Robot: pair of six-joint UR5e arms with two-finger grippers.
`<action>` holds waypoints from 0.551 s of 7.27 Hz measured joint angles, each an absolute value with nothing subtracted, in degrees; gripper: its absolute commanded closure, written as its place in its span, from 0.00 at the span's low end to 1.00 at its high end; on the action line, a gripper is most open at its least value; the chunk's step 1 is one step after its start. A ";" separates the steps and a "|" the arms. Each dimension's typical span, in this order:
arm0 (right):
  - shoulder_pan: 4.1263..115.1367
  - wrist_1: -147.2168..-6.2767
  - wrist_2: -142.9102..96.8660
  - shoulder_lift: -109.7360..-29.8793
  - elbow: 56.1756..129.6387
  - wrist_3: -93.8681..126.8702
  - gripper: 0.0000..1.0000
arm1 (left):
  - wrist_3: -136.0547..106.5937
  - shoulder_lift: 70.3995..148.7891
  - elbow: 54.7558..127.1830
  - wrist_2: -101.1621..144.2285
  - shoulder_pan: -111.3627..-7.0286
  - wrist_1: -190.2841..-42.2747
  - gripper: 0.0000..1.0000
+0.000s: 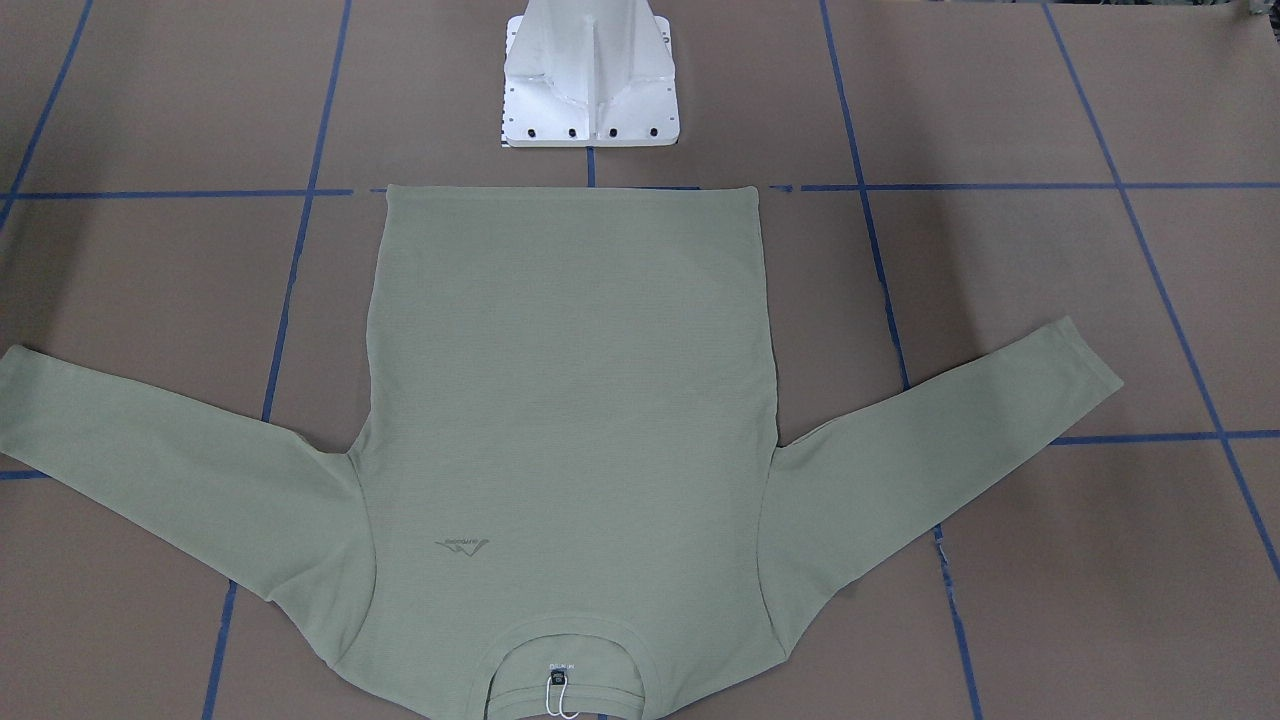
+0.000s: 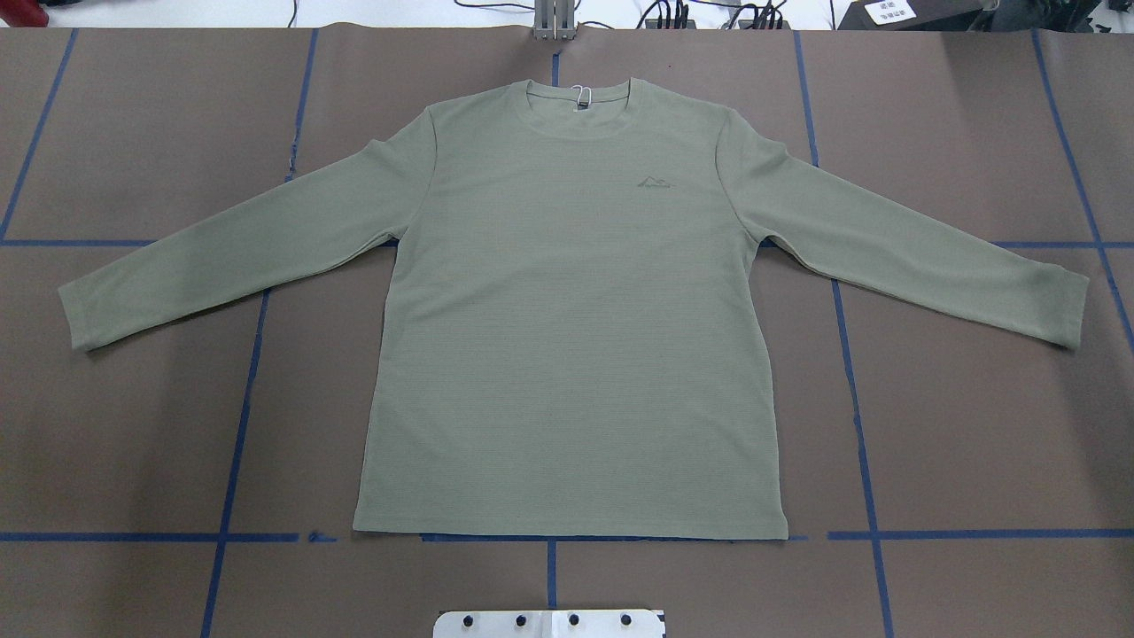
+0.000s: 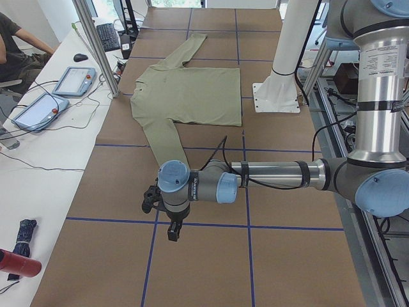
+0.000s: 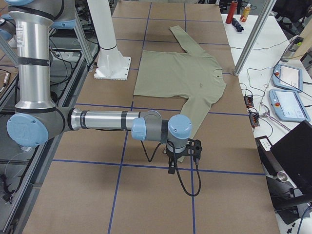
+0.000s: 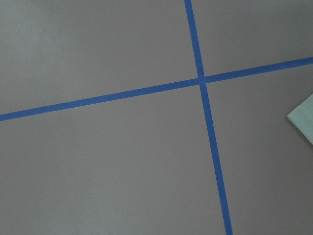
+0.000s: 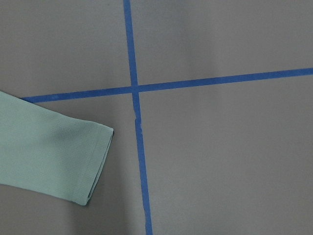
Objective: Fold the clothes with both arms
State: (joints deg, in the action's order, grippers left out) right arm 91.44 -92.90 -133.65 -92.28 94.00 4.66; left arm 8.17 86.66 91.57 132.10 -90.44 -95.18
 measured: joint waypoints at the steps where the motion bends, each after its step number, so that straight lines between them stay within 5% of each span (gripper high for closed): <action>1: 91.50 -92.90 -133.69 -92.25 94.12 4.67 0.00 | 8.19 86.66 91.65 132.10 -90.44 -95.19 0.00; 4: 91.51 -92.50 -133.89 -91.81 94.52 4.91 0.00 | 8.52 87.19 91.82 132.37 -90.29 -95.49 0.00</action>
